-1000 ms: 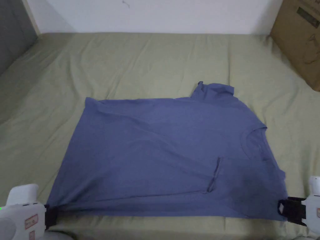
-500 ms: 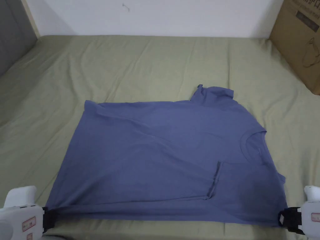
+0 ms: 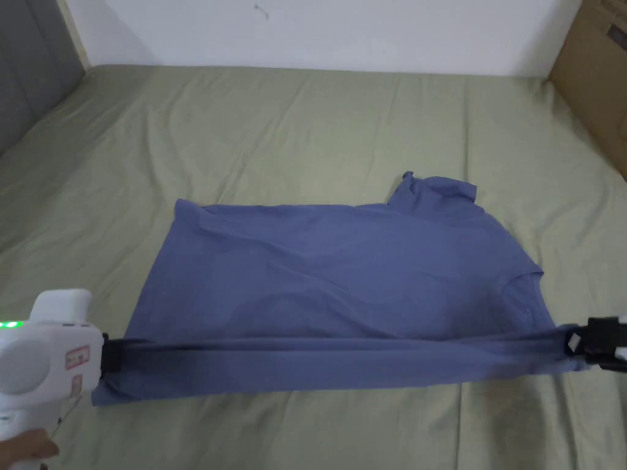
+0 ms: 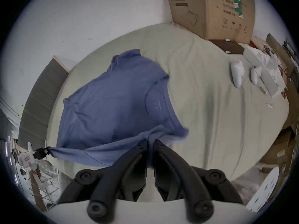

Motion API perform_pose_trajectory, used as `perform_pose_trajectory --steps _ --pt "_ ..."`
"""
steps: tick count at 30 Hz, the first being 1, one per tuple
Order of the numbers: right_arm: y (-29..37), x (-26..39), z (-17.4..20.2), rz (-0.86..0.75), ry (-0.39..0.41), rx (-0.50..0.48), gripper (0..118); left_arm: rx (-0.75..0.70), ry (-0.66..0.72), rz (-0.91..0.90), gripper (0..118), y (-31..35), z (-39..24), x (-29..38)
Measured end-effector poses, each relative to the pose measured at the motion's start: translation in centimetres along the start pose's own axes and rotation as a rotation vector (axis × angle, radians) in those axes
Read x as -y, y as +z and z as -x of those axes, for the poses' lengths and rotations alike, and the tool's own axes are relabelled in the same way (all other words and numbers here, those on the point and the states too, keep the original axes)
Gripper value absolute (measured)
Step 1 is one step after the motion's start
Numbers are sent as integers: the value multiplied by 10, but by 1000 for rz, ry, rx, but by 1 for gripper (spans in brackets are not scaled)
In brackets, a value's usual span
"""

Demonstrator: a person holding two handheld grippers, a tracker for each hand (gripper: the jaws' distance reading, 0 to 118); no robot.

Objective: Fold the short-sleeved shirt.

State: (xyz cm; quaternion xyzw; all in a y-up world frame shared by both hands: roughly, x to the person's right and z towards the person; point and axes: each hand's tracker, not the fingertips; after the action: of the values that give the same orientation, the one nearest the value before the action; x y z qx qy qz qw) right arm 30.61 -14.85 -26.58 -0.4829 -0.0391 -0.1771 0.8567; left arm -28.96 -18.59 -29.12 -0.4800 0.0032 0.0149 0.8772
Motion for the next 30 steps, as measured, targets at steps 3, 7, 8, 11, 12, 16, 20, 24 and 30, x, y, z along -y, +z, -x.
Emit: perform_pose_trajectory --steps 3,7,8,11,12,16,20,24,30 --pt "-37 -30 8 30 13 28 6 -2 10 28 3 -33 2 -26" --pt "-86 -43 5 94 -7 83 7 3 23 73 22 -63 -1 -39" --pt "-93 -44 5 109 -3 95 17 -11 29 72 41 -66 -1 -40" --pt "-87 -36 12 95 13 109 88 -34 36 77 96 -66 6 -39" --pt "-81 -33 13 80 22 101 88 -30 42 68 96 -60 8 -38" --pt "-51 -25 16 34 45 79 68 28 82 21 72 -48 31 -31" --pt "-29 -5 7 -24 33 70 0 69 122 -32 0 -16 29 0" --pt "-22 20 -9 -19 -10 47 0 30 97 0 0 -5 26 30" --pt "-20 41 -24 1 -40 55 0 12 152 23 54 -19 30 33"
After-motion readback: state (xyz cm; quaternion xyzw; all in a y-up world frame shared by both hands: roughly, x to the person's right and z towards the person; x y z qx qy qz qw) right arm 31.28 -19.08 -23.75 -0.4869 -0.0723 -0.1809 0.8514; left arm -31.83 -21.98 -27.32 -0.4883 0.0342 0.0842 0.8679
